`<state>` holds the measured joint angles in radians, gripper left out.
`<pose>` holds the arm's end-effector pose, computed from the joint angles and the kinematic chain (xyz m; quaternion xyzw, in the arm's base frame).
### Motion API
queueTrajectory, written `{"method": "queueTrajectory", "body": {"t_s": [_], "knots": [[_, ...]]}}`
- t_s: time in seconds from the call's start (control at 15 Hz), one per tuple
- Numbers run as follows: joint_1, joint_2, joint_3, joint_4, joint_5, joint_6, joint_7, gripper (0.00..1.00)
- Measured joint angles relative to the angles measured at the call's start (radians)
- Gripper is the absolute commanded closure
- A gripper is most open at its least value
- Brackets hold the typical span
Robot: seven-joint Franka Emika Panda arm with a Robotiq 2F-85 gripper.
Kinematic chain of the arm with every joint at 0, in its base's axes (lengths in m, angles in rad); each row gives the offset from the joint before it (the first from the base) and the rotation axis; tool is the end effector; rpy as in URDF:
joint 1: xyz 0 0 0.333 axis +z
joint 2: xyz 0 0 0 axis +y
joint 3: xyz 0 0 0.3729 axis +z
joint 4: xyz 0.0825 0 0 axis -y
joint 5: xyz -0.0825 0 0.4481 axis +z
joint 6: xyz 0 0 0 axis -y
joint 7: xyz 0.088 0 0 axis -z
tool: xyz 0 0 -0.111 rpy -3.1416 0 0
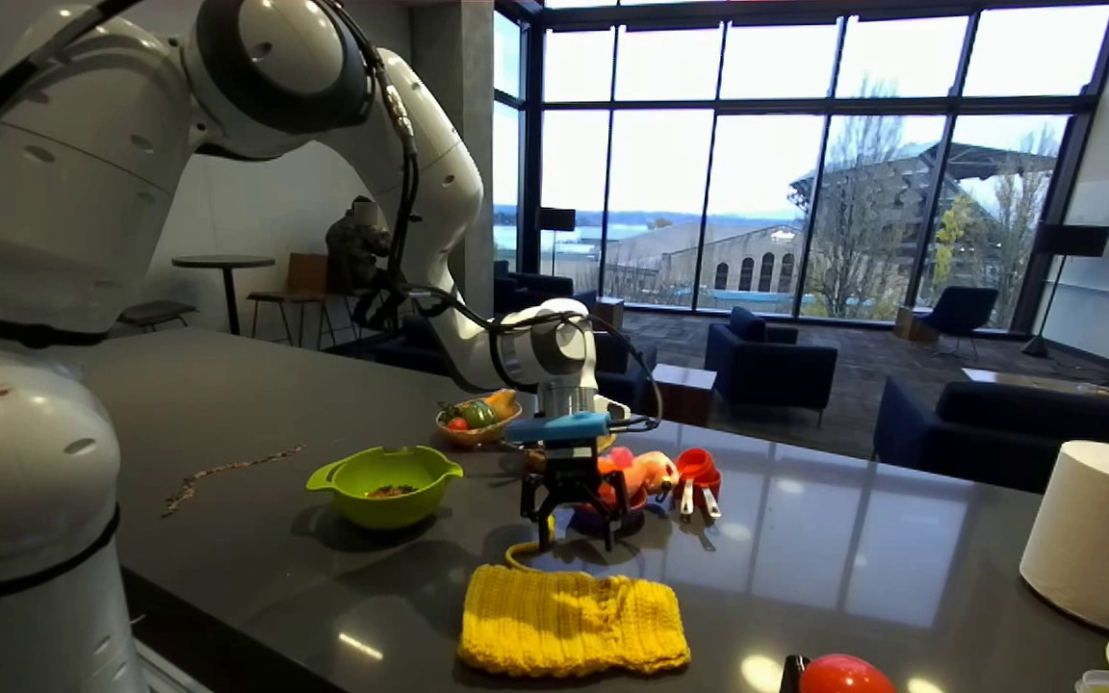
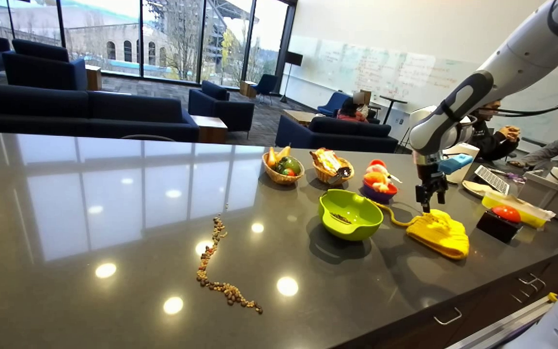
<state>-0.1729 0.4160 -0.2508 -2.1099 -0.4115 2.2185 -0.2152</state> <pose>0.5472 -0.2633 0.2010 0.9686 0.0479 -0.2024 0.1363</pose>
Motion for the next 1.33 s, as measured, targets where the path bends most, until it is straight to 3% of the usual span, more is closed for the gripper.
{"method": "queueTrajectory", "body": {"t_s": [0.6, 1.33], "knots": [[-0.003, 0.002, 0.031, -0.025, 0.003, 0.036, -0.009, 0.00], [-0.047, 0.020, 0.011, -0.038, 0.004, 0.031, 0.011, 0.00]]}}
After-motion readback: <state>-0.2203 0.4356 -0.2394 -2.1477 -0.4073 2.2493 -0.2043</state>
